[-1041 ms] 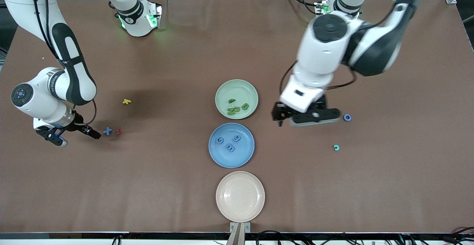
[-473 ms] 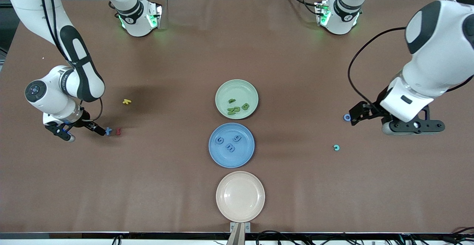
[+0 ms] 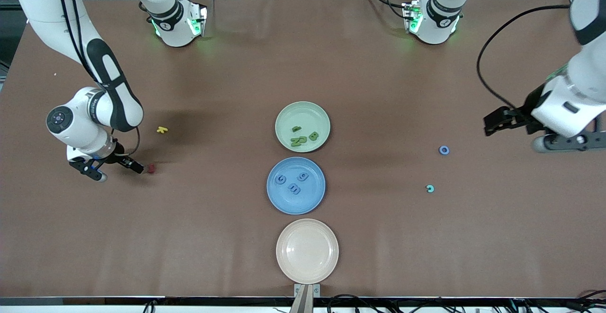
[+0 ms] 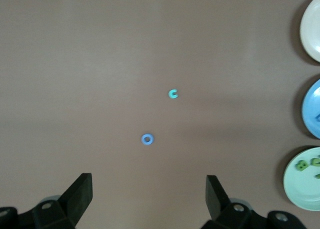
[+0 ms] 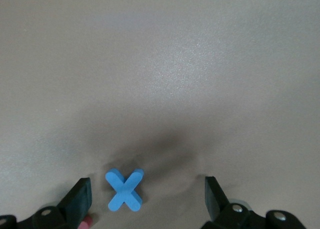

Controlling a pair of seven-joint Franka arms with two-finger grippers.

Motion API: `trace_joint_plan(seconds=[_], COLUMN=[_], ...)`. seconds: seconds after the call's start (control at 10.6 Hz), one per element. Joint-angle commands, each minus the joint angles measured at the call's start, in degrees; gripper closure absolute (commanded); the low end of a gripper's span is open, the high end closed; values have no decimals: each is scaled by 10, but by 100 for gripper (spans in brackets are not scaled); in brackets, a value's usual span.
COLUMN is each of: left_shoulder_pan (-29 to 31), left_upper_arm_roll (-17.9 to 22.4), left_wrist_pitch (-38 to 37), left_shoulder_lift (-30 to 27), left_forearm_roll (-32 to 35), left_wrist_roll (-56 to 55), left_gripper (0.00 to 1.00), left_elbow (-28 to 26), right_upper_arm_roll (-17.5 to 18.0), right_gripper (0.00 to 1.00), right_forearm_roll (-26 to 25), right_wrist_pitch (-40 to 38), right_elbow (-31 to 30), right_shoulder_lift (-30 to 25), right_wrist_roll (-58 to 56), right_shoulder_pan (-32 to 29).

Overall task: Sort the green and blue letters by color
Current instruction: 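Reach the right gripper to blue x while the left gripper withdraws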

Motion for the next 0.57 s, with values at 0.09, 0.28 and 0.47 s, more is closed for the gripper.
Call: trace_joint_plan(seconds=[0.09,0.28,0.47], left_shoulder_pan=[-87,-86,-85], left_upper_arm_roll=[143,146,147], left_wrist_pitch=[-51,-62,-62], left_shoulder_lift=[-53,-77,-84], left_forearm_roll=[-19,-24,-25], left_wrist_roll=[60,64,65], left_gripper=[0,0,0], left_elbow=[-5,-14,-16], right_upper_arm_roll=[1,6,11], right_gripper=[0,5,7], right_forearm_roll=[6,5,5], right_wrist_pitch=[20,35,52], right_elbow=[-6,-12,-18], right_shoulder_lift=[8,14,18], right_wrist_roll=[8,8,8], right_shoulder_pan=[2,1,1])
